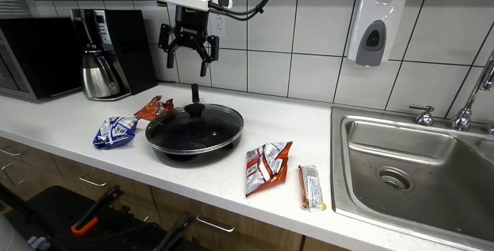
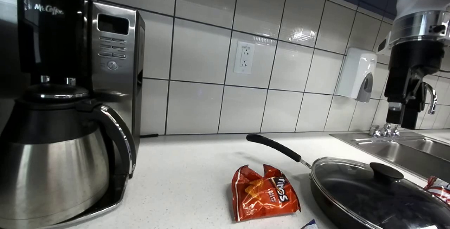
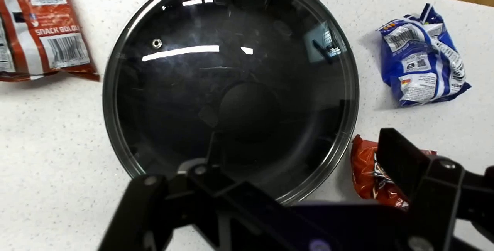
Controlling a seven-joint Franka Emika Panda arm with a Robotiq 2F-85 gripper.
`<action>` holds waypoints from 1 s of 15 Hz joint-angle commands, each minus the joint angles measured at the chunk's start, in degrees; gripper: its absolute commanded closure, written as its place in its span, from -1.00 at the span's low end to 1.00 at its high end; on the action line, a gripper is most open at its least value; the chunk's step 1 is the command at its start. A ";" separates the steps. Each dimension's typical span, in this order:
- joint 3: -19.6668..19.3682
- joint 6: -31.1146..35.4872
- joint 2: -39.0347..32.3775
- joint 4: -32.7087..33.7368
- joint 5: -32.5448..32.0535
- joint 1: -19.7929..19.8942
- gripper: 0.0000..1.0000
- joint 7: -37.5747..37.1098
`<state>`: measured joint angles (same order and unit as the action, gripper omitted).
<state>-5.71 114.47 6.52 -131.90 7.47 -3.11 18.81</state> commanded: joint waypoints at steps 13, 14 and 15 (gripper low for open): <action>1.56 4.92 -1.10 -4.62 -4.95 1.56 -1.00 0.03; 1.73 5.96 -1.35 -4.91 -5.54 1.47 -1.00 -0.28; 1.91 6.96 -1.60 -5.18 -6.17 1.41 -1.00 -0.65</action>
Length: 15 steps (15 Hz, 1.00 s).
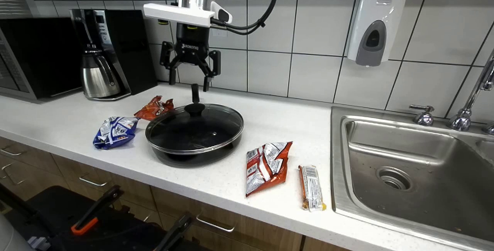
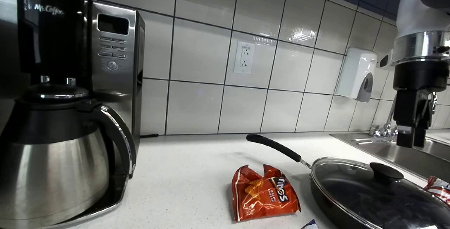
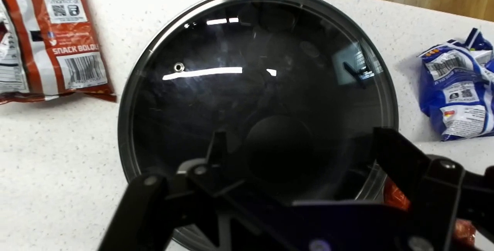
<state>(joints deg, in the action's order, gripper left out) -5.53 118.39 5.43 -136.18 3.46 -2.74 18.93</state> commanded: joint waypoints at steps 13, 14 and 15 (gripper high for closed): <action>4.57 16.65 -6.92 -2.14 -4.87 0.40 -1.00 -7.96; 4.82 16.93 -7.19 -2.20 -5.52 0.30 -1.00 -9.02; 5.09 17.07 -7.25 -2.43 -5.84 0.13 -1.00 -9.59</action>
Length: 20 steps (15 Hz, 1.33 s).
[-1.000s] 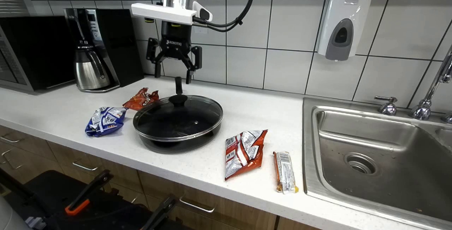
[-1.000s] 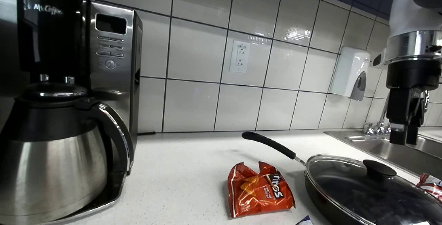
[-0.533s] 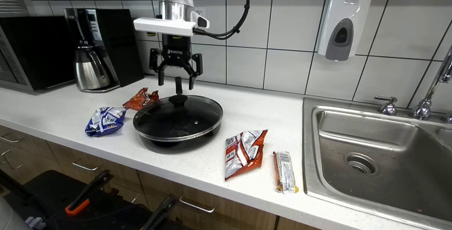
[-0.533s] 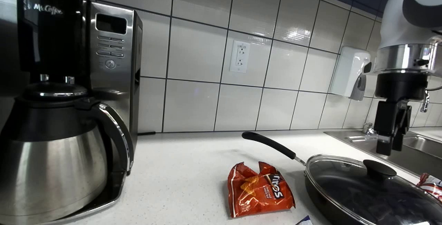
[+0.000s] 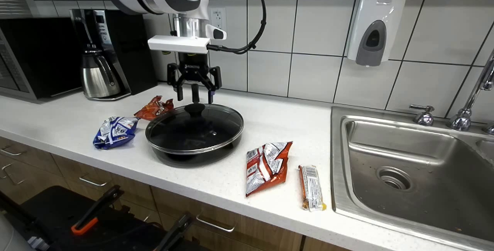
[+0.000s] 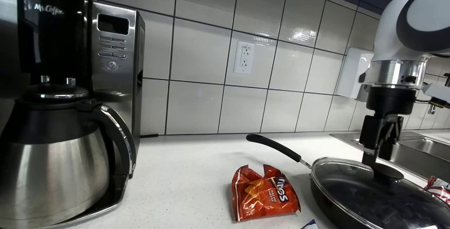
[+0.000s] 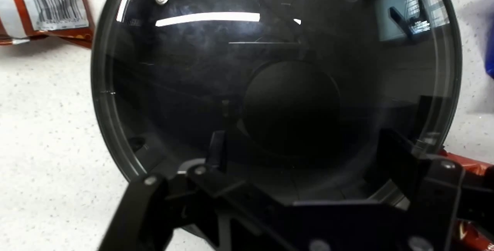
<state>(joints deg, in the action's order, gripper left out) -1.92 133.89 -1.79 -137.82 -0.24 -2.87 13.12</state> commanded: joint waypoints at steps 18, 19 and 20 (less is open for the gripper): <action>2.40 1.77 0.75 -4.36 -4.47 0.29 -1.00 -11.75; 2.41 1.66 0.78 -4.27 -4.26 0.31 -1.00 -11.84; 2.40 1.62 0.84 -4.34 -4.22 0.31 -1.00 -11.93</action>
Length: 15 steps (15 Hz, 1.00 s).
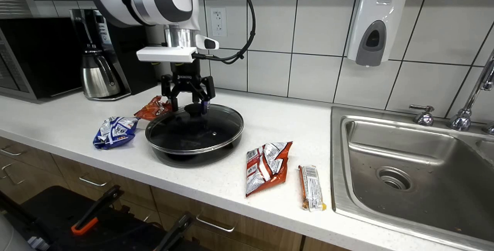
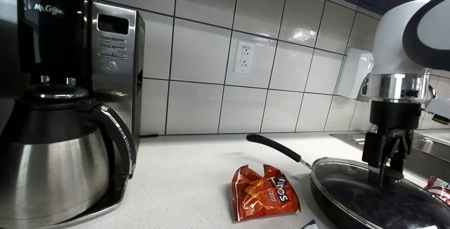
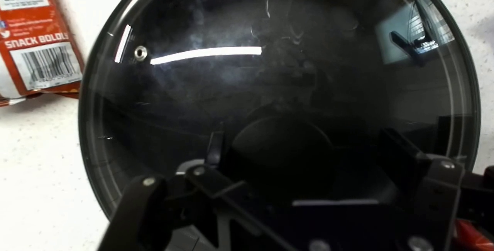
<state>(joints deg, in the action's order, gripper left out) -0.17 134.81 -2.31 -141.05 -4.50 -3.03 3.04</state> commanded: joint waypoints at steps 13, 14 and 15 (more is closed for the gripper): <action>-0.03 0.11 2.17 -1.49 0.13 1.18 0.23 -1.54; -0.05 -0.02 2.44 -1.38 0.13 1.20 0.23 -1.48; -0.05 -0.09 2.59 -1.32 0.06 1.20 0.23 -1.49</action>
<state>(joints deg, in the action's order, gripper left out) -0.67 134.84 -2.23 -141.07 -4.43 -2.52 2.65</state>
